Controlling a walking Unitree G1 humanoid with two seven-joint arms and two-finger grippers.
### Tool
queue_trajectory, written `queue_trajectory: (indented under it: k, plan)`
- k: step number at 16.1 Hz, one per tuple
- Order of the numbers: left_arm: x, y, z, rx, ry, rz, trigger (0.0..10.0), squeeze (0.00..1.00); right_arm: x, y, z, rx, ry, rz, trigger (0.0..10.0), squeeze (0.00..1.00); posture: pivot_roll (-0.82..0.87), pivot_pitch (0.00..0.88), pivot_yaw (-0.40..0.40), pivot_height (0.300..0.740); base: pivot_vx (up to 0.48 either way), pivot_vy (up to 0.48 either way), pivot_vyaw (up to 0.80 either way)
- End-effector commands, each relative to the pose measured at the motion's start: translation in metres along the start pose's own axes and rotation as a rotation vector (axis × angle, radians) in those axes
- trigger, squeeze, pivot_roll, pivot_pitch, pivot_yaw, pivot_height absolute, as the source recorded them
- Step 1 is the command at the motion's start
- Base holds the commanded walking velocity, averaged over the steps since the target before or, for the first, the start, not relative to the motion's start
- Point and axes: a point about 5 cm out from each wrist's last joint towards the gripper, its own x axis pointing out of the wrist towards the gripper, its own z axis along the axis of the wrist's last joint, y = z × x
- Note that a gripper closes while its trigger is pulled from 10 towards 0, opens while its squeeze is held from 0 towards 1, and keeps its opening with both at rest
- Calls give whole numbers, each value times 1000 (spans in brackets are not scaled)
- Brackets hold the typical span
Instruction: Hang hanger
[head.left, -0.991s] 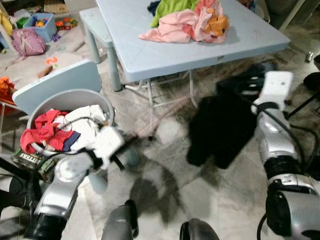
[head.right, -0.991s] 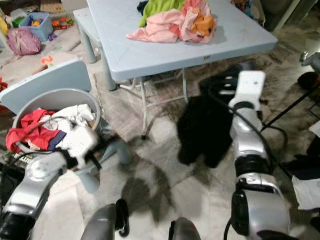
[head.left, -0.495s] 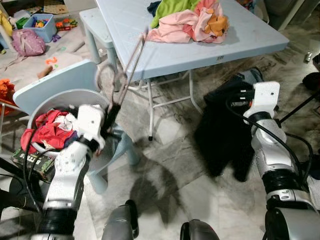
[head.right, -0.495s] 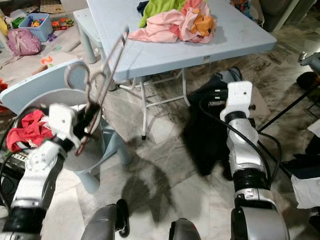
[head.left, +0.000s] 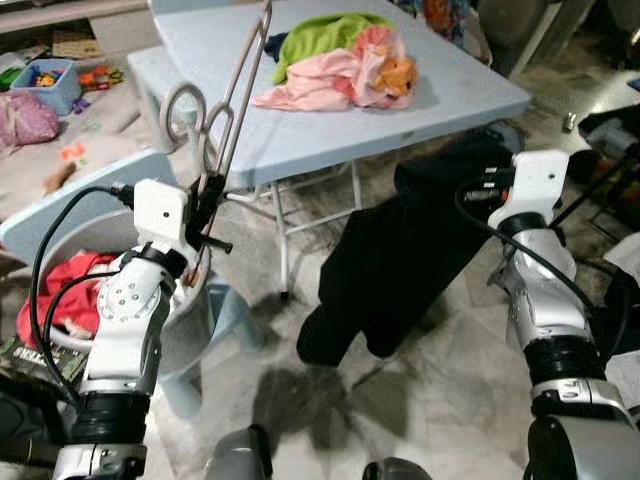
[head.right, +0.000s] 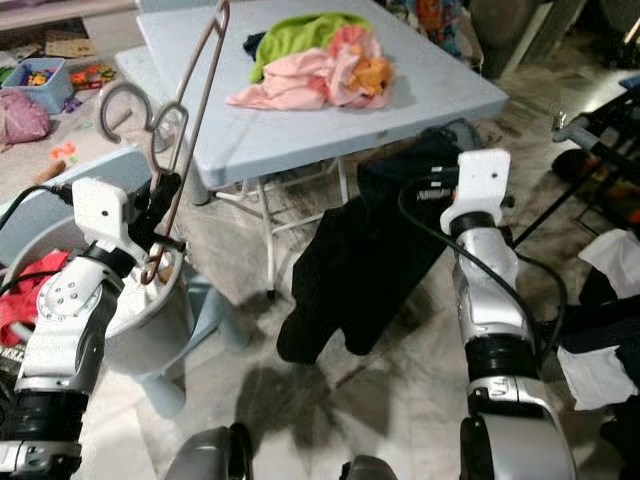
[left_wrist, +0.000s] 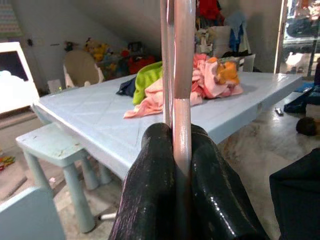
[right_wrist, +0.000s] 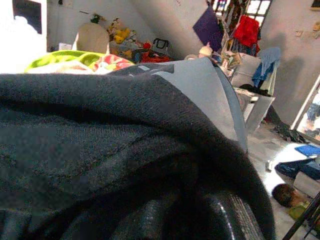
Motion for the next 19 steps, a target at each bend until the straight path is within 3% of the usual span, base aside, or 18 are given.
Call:
queue_trajectory:
  k: [1,8,9,13,19]
  plan:
    - [3,3,9,10,-30,11,10000,0,9,-5,22,3,-82,-21,0,0,-17,60,0,740,480,0,0]
    - [3,3,11,5,-34,16,10000,0,11,2,25,-11,-93,-4,0,0,-14,67,2,740,480,0,0]
    - [3,3,11,3,-33,18,10000,0,12,5,25,-6,-85,12,9961,0,-14,67,2,740,480,0,0]
    - [2,3,12,-1,-33,20,10000,0,18,10,34,-14,-114,52,10000,0,-10,73,0,740,480,0,0]
    - [3,4,11,2,-26,37,10000,0,33,20,54,1,-173,134,10000,0,-7,76,-5,740,480,0,468]
